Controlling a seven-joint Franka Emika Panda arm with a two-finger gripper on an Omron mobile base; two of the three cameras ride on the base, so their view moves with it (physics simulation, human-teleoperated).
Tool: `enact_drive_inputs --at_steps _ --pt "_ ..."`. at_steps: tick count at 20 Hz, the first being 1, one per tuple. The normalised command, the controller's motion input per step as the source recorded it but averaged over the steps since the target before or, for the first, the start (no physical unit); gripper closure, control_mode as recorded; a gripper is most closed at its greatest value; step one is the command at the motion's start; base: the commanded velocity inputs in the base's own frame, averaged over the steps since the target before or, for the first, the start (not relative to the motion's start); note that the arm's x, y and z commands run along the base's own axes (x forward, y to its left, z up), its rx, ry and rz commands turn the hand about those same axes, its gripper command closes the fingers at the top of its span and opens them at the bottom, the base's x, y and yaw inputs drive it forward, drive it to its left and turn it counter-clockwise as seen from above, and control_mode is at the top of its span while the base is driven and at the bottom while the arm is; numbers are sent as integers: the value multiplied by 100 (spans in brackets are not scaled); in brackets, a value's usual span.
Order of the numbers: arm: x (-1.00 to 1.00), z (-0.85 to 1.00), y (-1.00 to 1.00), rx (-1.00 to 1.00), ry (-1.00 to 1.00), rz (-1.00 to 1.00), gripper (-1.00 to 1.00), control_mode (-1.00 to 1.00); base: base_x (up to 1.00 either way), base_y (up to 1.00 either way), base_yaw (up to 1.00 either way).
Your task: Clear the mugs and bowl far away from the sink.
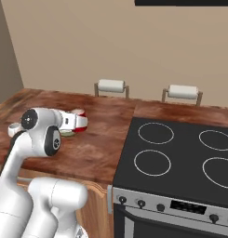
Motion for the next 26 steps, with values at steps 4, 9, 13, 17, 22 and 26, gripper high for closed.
enact_drive_inputs --at_steps 4,9,13,17,22,26 --pt "22 -41 -8 0 49 0 100 -100 0 0 0" --pt "22 -23 -6 0 32 0 100 -100 0 0 0" --pt "22 -47 0 0 13 0 100 -100 0 0 0" --pt "11 -91 0 0 8 0 100 -100 0 0 0" --pt "34 -84 0 0 3 0 100 -100 0 0 0" --pt "68 -63 -1 0 -1 0 100 -100 0 0 0"
